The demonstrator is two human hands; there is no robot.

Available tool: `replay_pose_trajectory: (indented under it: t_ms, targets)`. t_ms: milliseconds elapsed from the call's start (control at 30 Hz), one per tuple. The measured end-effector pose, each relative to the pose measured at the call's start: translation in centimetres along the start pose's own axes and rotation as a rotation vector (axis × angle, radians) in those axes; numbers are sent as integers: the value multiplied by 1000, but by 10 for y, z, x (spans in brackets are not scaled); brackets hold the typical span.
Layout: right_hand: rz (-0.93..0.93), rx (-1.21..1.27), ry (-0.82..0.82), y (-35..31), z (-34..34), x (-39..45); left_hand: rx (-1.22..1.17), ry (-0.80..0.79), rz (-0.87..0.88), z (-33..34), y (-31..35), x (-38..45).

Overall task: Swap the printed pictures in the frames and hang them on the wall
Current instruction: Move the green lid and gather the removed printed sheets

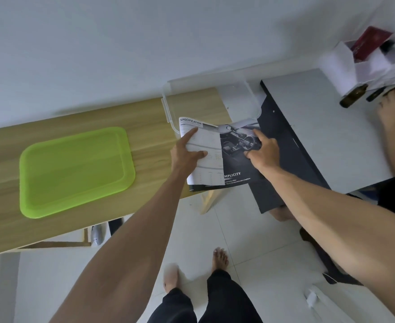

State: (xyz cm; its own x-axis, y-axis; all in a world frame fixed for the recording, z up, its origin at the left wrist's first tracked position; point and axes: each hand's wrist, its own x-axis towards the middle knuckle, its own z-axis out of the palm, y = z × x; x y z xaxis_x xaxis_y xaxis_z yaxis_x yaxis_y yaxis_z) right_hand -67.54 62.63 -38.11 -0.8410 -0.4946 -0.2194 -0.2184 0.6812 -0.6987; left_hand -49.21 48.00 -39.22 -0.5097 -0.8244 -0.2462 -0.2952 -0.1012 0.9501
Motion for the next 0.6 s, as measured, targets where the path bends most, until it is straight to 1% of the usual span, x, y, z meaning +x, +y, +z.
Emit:
replay_pose_trajectory:
  t_ms: [200, 300, 467, 600]
  targets:
    - [-80, -19, 61, -43, -8, 6, -84, -48, 67, -26, 32, 18]
    - [-107, -8, 81, -59, -8, 24, -83, -32, 104, -35, 50, 37]
    - [-160, 13, 72, -81, -6, 80, -96, 23, 135, -33, 65, 87]
    - [-181, 20, 32, -90, 8, 140, -97, 74, 89, -17, 66, 136]
